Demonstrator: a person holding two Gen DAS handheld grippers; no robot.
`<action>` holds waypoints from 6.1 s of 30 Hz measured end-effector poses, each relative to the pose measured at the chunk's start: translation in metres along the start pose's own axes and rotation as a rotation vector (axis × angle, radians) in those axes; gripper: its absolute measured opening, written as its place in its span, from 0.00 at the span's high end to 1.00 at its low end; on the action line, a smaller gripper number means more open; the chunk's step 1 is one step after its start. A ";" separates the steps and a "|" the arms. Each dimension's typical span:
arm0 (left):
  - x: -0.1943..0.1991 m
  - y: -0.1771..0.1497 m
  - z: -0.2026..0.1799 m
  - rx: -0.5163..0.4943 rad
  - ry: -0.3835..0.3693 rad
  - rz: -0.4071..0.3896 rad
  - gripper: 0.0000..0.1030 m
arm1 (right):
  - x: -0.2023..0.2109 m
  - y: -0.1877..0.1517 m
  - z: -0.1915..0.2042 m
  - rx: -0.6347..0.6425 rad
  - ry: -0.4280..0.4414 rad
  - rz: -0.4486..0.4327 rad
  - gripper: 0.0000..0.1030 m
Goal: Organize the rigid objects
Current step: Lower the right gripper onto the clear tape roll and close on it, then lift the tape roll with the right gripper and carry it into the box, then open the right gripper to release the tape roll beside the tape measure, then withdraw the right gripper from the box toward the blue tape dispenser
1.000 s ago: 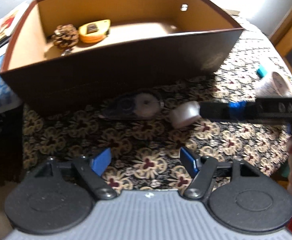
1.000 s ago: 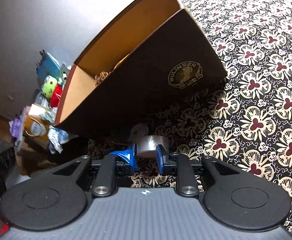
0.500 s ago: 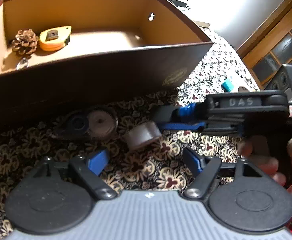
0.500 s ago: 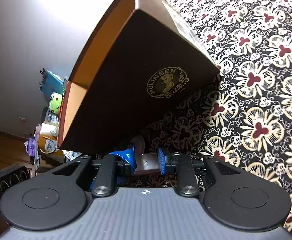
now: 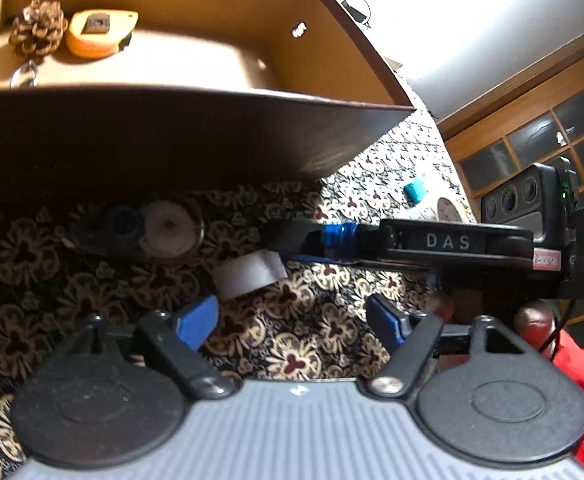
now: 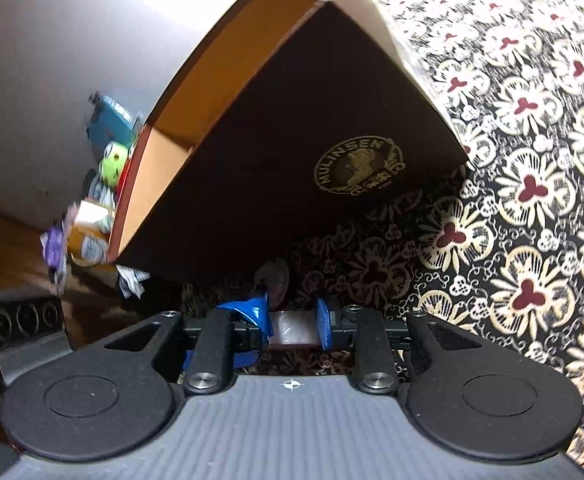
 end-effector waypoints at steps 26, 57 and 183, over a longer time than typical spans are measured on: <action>-0.028 -0.028 -0.009 -0.063 0.024 0.146 0.36 | 0.007 -0.030 -0.016 -0.101 0.107 0.185 0.92; 0.029 0.007 -0.074 -0.374 -0.041 0.015 0.71 | 0.050 -0.009 0.041 -0.031 0.163 0.016 1.00; 0.120 0.047 0.000 -0.035 0.812 -0.269 0.28 | -0.001 0.039 0.134 0.311 -0.125 -0.204 0.94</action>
Point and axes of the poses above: each gripper's, at about its wrist camera, not at the fingertips, and x roughly against the way its jaws point, z to its left, y to its top, the point moved 5 cm from there along -x, roughly the way its jaws point, and after that the axes turned 1 degree about -z, right-handed, at the moved point
